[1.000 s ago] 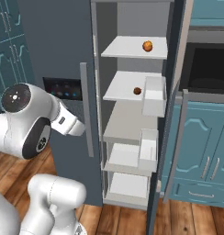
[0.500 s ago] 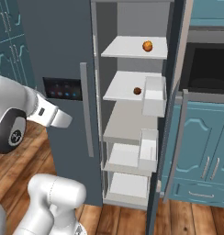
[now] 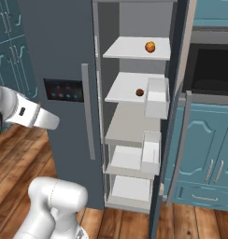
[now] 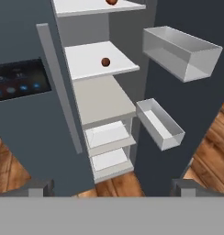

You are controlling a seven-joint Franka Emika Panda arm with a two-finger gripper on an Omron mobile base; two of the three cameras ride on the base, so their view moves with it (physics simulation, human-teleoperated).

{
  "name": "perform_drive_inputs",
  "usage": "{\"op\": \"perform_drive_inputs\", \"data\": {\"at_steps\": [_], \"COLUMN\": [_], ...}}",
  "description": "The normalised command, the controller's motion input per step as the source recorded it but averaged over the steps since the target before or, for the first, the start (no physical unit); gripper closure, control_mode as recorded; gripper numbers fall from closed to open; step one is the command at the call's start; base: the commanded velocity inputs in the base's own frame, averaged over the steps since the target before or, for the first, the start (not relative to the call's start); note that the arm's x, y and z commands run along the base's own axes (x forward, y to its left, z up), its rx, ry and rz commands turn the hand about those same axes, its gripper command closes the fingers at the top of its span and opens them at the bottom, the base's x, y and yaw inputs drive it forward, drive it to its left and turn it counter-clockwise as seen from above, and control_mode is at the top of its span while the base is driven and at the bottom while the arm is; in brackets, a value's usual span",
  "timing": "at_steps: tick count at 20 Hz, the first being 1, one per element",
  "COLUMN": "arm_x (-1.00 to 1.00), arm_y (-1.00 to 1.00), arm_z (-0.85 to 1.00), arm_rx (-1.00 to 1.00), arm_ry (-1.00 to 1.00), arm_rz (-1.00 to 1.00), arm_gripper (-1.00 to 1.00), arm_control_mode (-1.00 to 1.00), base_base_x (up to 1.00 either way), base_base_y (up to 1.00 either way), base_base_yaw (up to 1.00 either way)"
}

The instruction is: Retrieve the peach and pear from the fridge and place them into the bowl on the dining table.

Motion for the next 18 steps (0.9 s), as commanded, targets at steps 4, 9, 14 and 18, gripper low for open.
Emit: {"op": "perform_drive_inputs", "data": {"at_steps": [4, 9, 14, 18], "arm_x": [-0.48, -0.10, 0.00, 0.00], "arm_y": [-0.08, -0.02, -0.17, -0.01], "arm_z": [0.00, 0.00, 0.00, 0.00], "arm_rx": [0.00, 0.00, 0.00, 0.00], "arm_ry": [-0.01, -0.02, -0.08, -0.01], "arm_rz": [0.00, 0.01, 0.04, 0.00], "arm_gripper": [-1.00, -1.00, -1.00, -1.00], "arm_control_mode": [-1.00, -1.00, -1.00, 1.00], "base_base_x": [0.00, 0.00, 0.00, 0.00], "base_base_y": [0.00, 0.00, 0.00, 0.00], "base_base_yaw": [0.00, 0.00, 0.00, 0.00]}}
